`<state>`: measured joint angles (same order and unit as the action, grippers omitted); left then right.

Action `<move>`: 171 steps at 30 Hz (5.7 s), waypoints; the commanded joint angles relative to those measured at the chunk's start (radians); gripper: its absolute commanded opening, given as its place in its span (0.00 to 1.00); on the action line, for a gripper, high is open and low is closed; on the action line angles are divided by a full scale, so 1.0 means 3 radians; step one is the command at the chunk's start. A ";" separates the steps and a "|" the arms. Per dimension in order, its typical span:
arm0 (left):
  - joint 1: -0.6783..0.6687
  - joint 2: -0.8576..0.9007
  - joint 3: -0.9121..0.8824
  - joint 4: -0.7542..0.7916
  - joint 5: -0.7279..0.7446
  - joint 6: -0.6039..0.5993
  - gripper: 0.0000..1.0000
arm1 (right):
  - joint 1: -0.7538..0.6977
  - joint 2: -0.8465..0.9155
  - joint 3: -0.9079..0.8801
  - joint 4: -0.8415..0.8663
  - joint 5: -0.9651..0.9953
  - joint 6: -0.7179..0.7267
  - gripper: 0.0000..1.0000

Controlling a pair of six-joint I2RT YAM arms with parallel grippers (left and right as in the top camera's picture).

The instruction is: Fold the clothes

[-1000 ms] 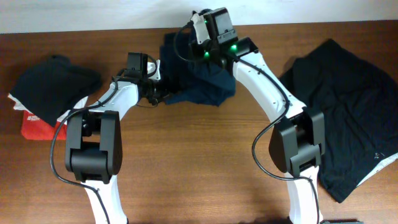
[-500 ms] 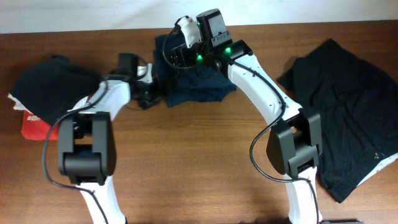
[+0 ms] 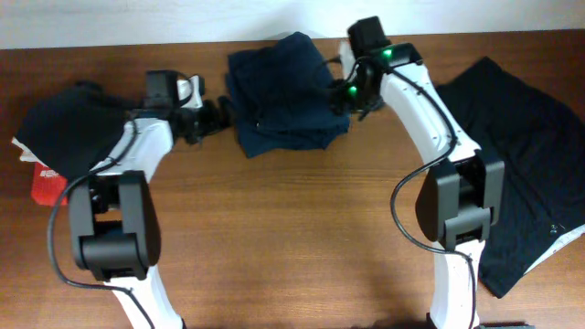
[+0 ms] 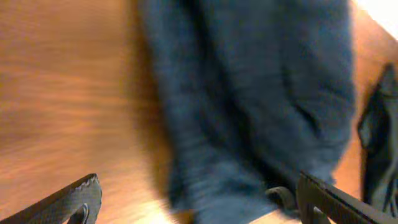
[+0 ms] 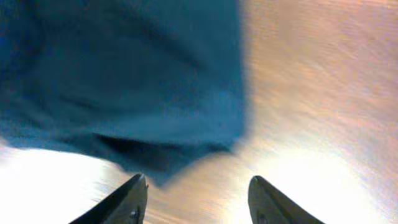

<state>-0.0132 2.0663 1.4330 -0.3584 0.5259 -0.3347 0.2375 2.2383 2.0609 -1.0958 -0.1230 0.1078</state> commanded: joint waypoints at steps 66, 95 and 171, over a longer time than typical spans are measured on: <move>-0.0051 -0.0924 0.0017 -0.1953 -0.0928 -0.0201 0.69 | 0.0662 0.0924 0.0050 0.2369 -0.0666 -0.0965 0.22; -0.0251 -0.0217 0.0051 0.0011 -0.1191 0.0206 0.78 | 0.0589 0.0510 0.0343 -0.1280 -0.0582 -0.0268 0.12; 0.2235 -0.0120 0.2449 -0.2061 -0.1181 0.0909 0.99 | 0.0053 0.0407 0.1488 -0.2010 -0.0137 -0.0268 0.33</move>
<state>0.6586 2.0552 2.1468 -0.9615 0.1745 -0.0677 0.2504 2.3722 2.4985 -1.6932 -0.1764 0.0261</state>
